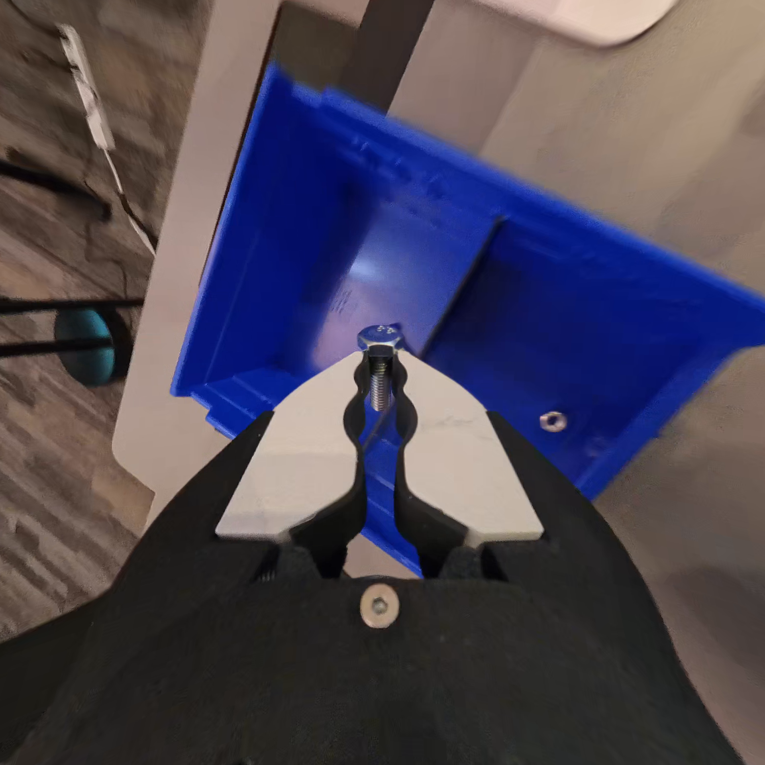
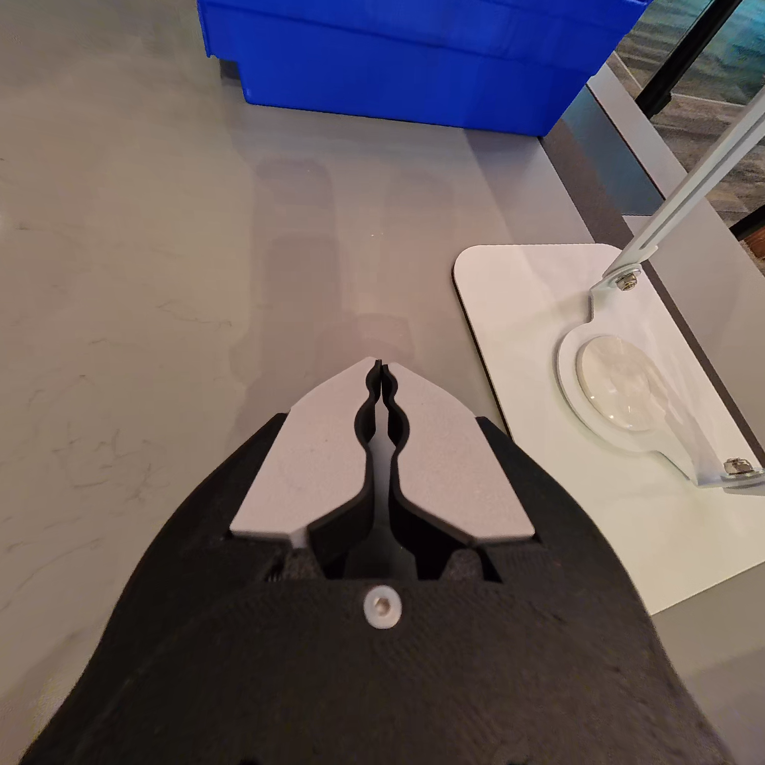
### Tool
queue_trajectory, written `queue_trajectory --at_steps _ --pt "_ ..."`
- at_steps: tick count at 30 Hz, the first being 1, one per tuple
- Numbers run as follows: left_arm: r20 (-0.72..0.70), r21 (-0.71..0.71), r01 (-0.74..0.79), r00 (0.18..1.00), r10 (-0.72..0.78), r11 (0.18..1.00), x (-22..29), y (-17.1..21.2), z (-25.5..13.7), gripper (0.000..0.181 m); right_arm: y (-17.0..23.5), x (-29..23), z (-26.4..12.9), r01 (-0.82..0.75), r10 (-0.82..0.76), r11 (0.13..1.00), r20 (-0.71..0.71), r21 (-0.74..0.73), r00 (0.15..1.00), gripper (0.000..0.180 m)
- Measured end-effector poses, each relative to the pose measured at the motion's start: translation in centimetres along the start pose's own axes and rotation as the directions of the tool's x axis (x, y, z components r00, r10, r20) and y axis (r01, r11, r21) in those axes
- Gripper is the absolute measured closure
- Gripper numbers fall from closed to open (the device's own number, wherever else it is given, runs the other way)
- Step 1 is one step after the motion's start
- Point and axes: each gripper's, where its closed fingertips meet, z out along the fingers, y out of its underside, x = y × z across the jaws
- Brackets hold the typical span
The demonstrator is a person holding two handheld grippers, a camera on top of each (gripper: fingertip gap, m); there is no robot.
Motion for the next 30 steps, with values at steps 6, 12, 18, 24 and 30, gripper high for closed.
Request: queue_trajectory --at_steps 6,12,18,24,30 --pt "-0.028 0.168 -0.104 0.993 0.110 0.980 10.5 -4.0 -6.0 0.172 0.1 -0.2 0.1 0.027 -0.027 1.000 -0.008 -0.009 1.000 0.180" --pt "-0.134 0.233 -0.166 0.970 0.201 0.958 20.9 -7.6 -5.0 0.172 0.1 -0.4 0.1 0.040 -0.040 0.999 -0.008 -0.013 0.999 0.180" --pt "-0.261 0.127 -0.169 0.945 0.197 0.977 26.4 -8.4 2.5 0.172 0.2 -0.3 0.1 0.037 -0.037 0.999 -0.004 -0.013 0.999 0.180" --pt "-0.324 0.028 -0.132 0.936 0.134 0.991 27.9 -7.8 6.7 0.172 0.4 -0.6 0.3 0.062 -0.062 0.998 0.001 -0.031 0.998 0.180" --pt "-0.344 -0.019 -0.139 0.931 0.124 0.990 28.4 -7.0 7.6 0.172 0.4 -0.6 0.3 0.064 -0.064 0.997 0.004 -0.033 0.998 0.180"
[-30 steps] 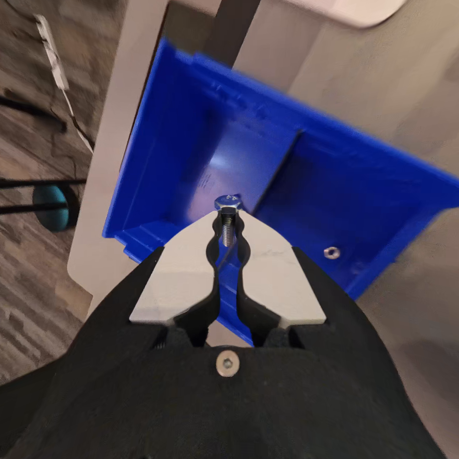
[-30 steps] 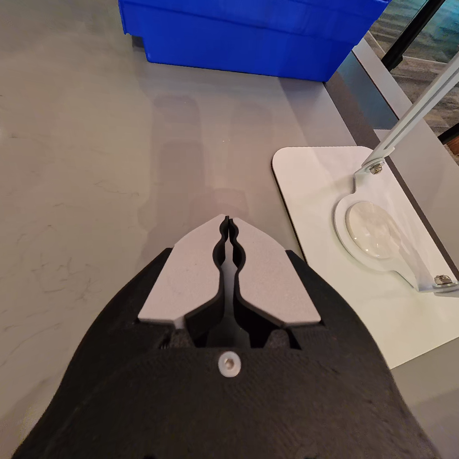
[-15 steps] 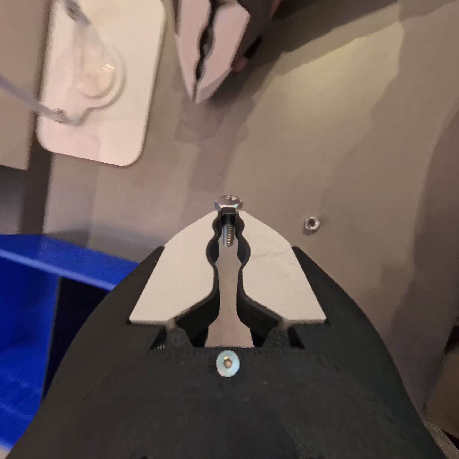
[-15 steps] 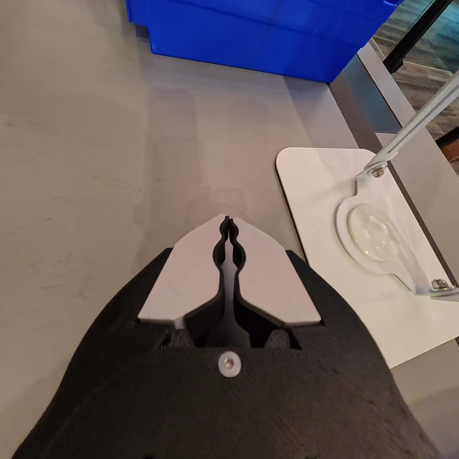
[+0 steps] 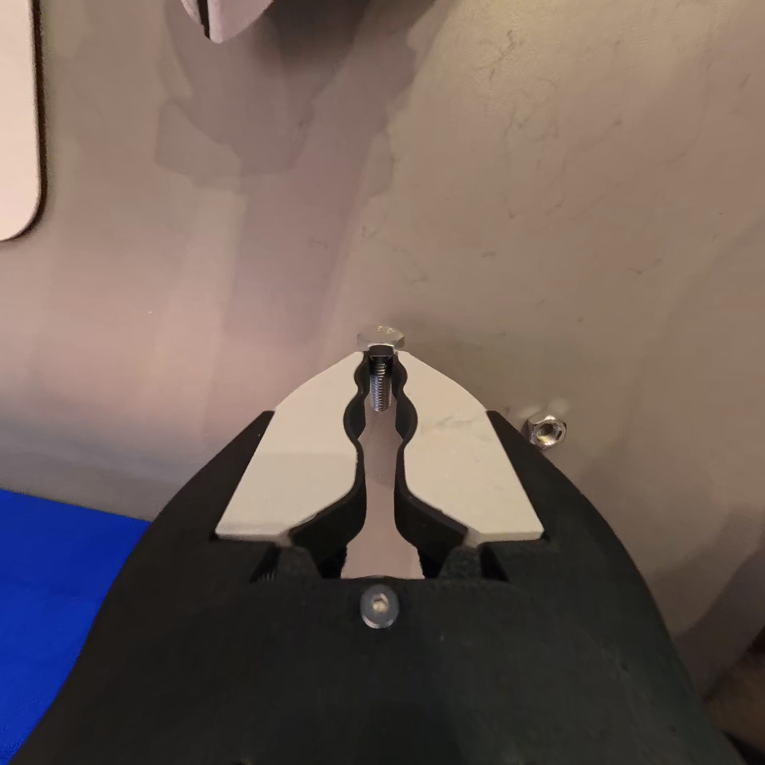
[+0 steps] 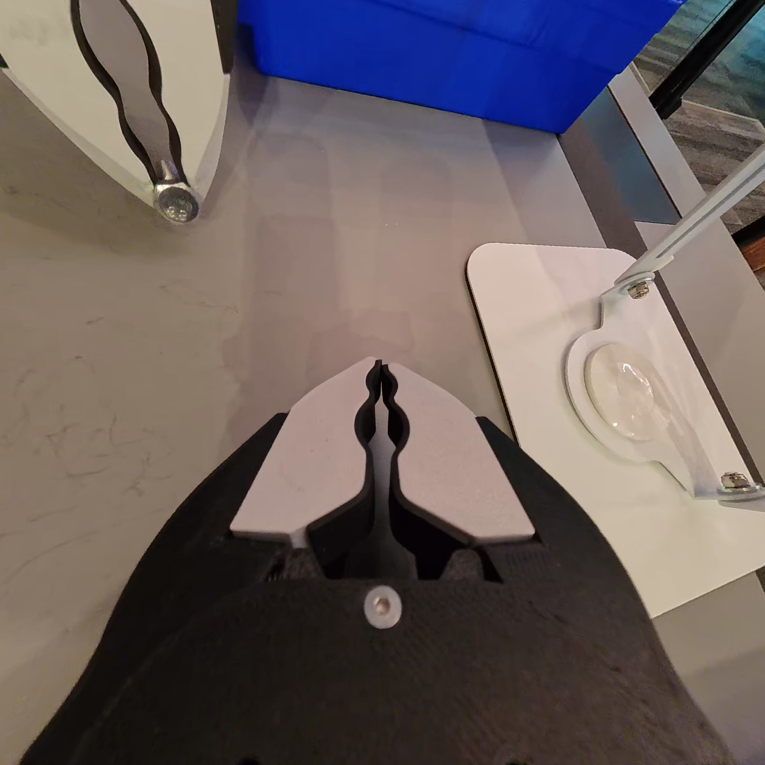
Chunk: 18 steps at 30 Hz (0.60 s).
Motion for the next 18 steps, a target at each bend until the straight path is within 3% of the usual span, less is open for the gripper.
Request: queue_trajectory --at_steps 13,18 --pt "-0.049 -0.063 -0.015 0.999 0.012 0.998 0.57 0.92 0.89 0.171 0.09 -0.04 0.10 0.007 -0.007 1.000 0.001 -0.008 1.000 0.180" --pt "-0.026 -0.062 -0.012 1.000 0.010 0.998 0.31 1.12 0.68 0.152 0.09 -0.01 0.09 0.006 -0.006 1.000 0.002 -0.007 1.000 0.180"
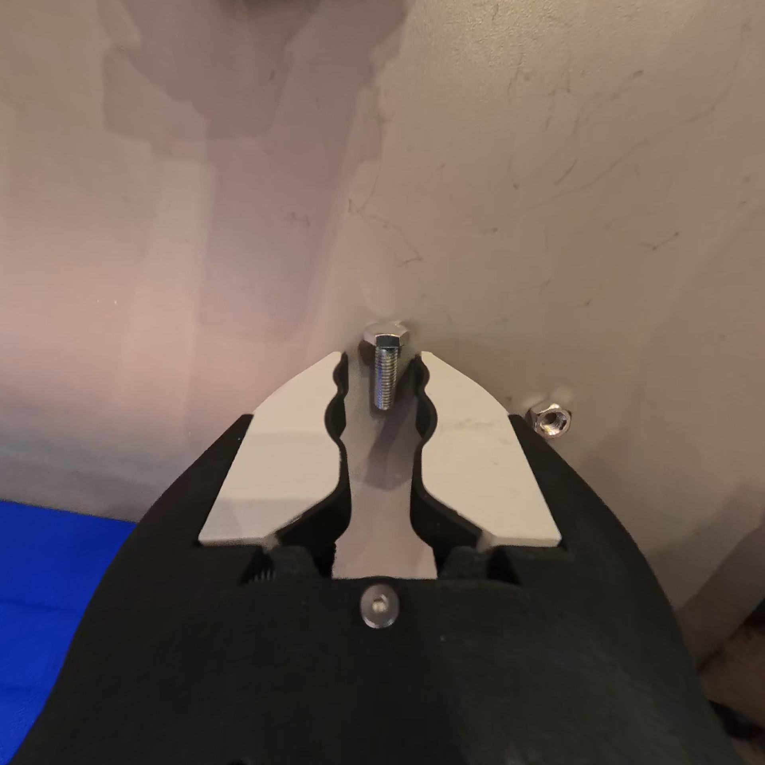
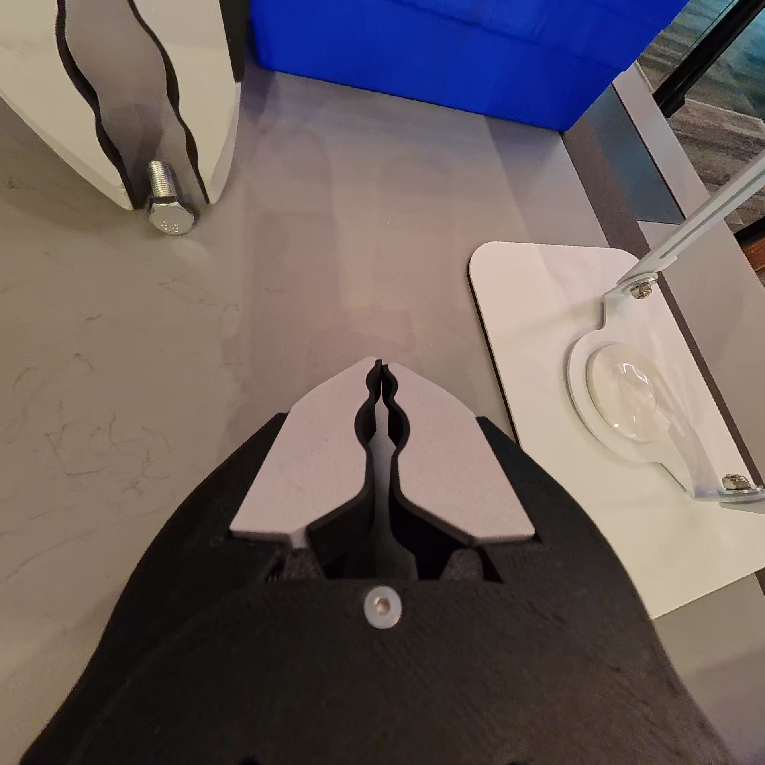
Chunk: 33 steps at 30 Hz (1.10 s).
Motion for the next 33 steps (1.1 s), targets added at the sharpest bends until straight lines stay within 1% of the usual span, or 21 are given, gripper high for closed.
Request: queue_trajectory --at_steps 4,8,10,12,13,14,18,21,22,25,27,29,30,31,33 --pt "0.020 0.033 0.012 1.000 -0.013 0.999 -0.3 0.2 -0.8 0.149 0.0 0.0 0.0 0.002 -0.002 1.000 0.000 0.000 1.000 0.180" --pt "0.018 0.092 0.014 1.000 -0.016 0.996 -0.2 -0.4 -1.2 0.151 0.0 0.0 0.0 0.004 -0.004 1.000 -0.001 -0.001 1.000 0.180" --pt "0.005 0.072 0.014 1.000 -0.014 0.997 0.1 -0.2 -0.6 0.153 0.0 0.0 0.0 0.006 -0.006 1.000 -0.002 -0.001 1.000 0.180" --pt "0.026 0.019 0.013 1.000 -0.013 1.000 -0.1 0.4 0.0 0.161 0.0 0.0 0.0 0.009 -0.009 1.000 -0.003 -0.001 1.000 0.180" --pt "0.000 0.035 0.016 1.000 -0.016 0.999 0.3 0.2 0.1 0.170 0.0 0.0 0.0 0.009 -0.009 1.000 -0.003 -0.002 1.000 0.180" --pt "-0.026 0.056 0.027 0.999 -0.025 0.998 0.6 -0.2 0.1 0.172 0.0 0.0 0.0 0.009 -0.009 1.000 -0.004 -0.002 1.000 0.180" --pt "-0.020 0.121 0.036 0.999 -0.034 0.992 0.3 -1.0 0.1 0.172 0.0 0.1 0.0 0.005 -0.005 1.000 -0.005 0.005 1.000 0.180" --pt "-0.021 0.270 0.076 0.997 -0.074 0.960 -0.4 -2.4 -1.2 0.172 -0.3 0.3 -0.3 -0.010 0.010 1.000 -0.011 0.029 1.000 0.180" --pt "-0.021 0.344 0.077 0.997 -0.075 0.936 -0.6 -3.1 -2.0 0.172 -0.4 0.4 -0.4 -0.016 0.016 0.999 -0.011 0.037 1.000 0.180" --pt "-0.087 0.569 0.136 0.991 -0.105 0.811 -1.2 -5.2 -4.7 0.172 -1.3 0.1 -0.8 -0.046 0.045 0.994 0.014 0.099 0.999 0.180" --pt "-0.134 0.721 0.139 0.989 -0.060 0.679 -1.0 -6.5 -7.1 0.172 -2.9 -0.3 -1.5 -0.117 0.109 0.976 0.055 0.184 0.993 0.178" --pt "-0.199 0.813 0.208 0.977 -0.077 0.544 -1.4 -7.4 -9.0 0.172 -4.6 -1.0 -2.0 -0.171 0.149 0.951 0.102 0.258 0.984 0.176" --pt "-0.227 0.864 0.226 0.972 -0.055 0.450 -1.4 -7.9 -10.2 0.172 -5.4 -1.5 -2.2 -0.187 0.159 0.939 0.120 0.289 0.980 0.174" --pt "-0.261 0.897 0.258 0.965 -0.042 0.358 -1.5 -8.3 -11.3 0.172 -6.3 -2.1 -2.5 -0.200 0.162 0.926 0.140 0.321 0.977 0.172" --pt "-0.324 0.920 0.310 0.946 0.018 0.238 -1.3 -8.7 -12.7 0.172 -8.2 -3.1 -3.2 -0.235 0.178 0.889 0.176 0.394 0.968 0.170"
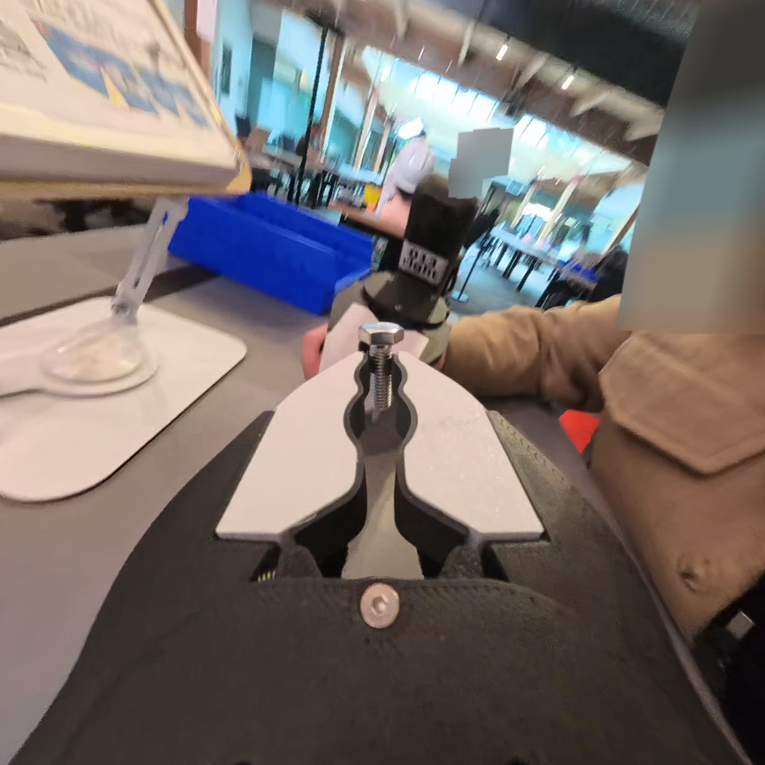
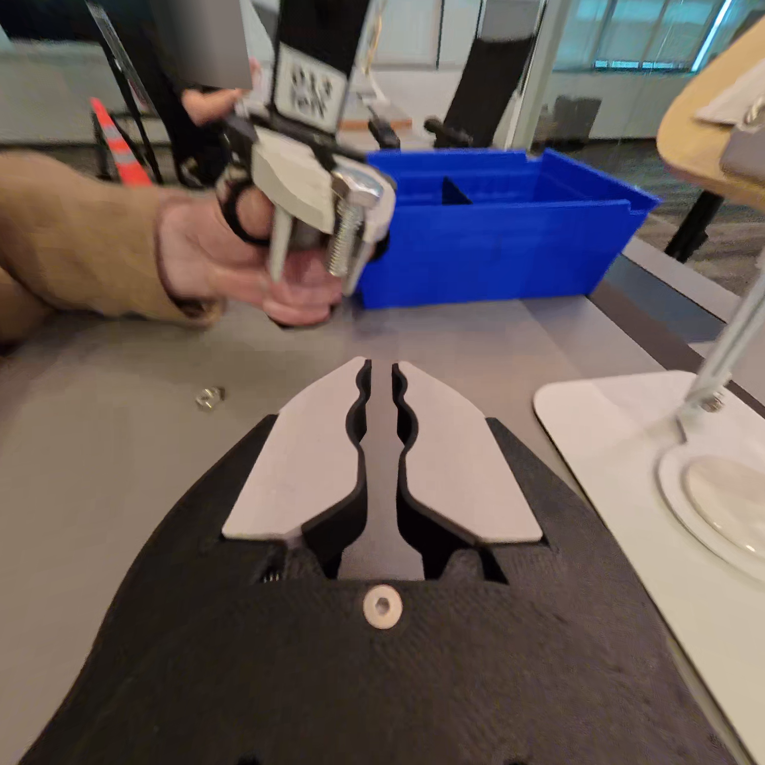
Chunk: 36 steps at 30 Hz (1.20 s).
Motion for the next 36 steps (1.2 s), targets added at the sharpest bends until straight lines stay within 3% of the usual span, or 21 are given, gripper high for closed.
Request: queue_trajectory --at_steps 6,10,12,17,21,24,31,36 --pt "-0.033 0.106 -0.008 0.999 0.012 0.994 0.2 -0.2 1.1 0.172 -2.0 -2.1 0.6 -0.099 0.096 0.992 0.047 0.081 0.994 0.160" --pt "-0.062 0.123 0.008 0.998 0.000 0.992 0.5 0.3 2.0 0.172 -2.9 -2.1 0.5 -0.165 0.159 0.976 0.053 0.143 0.986 0.161" --pt "-0.075 0.143 0.006 0.997 0.005 0.990 0.8 0.2 2.2 0.172 -3.0 -2.1 0.5 -0.165 0.160 0.975 0.046 0.149 0.986 0.169" --pt "-0.087 0.147 -0.007 0.996 0.020 0.989 1.0 0.2 2.2 0.172 -3.1 -2.3 0.4 -0.146 0.141 0.980 0.042 0.137 0.989 0.171" --pt "-0.052 0.093 -0.066 0.996 0.071 0.993 0.6 0.6 1.9 0.171 -2.2 -1.9 0.4 -0.054 0.053 0.998 0.006 0.037 0.999 0.171" --pt "-0.029 0.046 -0.128 0.991 0.129 0.991 0.8 0.6 1.3 0.161 -1.4 -1.2 0.2 0.087 -0.090 0.994 -0.046 -0.061 0.995 0.171" --pt "0.043 -0.222 -0.300 0.948 0.316 0.928 0.3 2.6 0.8 0.145 1.7 0.1 0.1 0.318 -0.356 0.897 -0.074 -0.307 0.932 0.171" --pt "0.101 -0.346 -0.330 0.917 0.385 0.878 -0.8 3.8 1.0 0.142 1.4 0.4 0.1 0.428 -0.489 0.837 -0.118 -0.341 0.864 0.171"
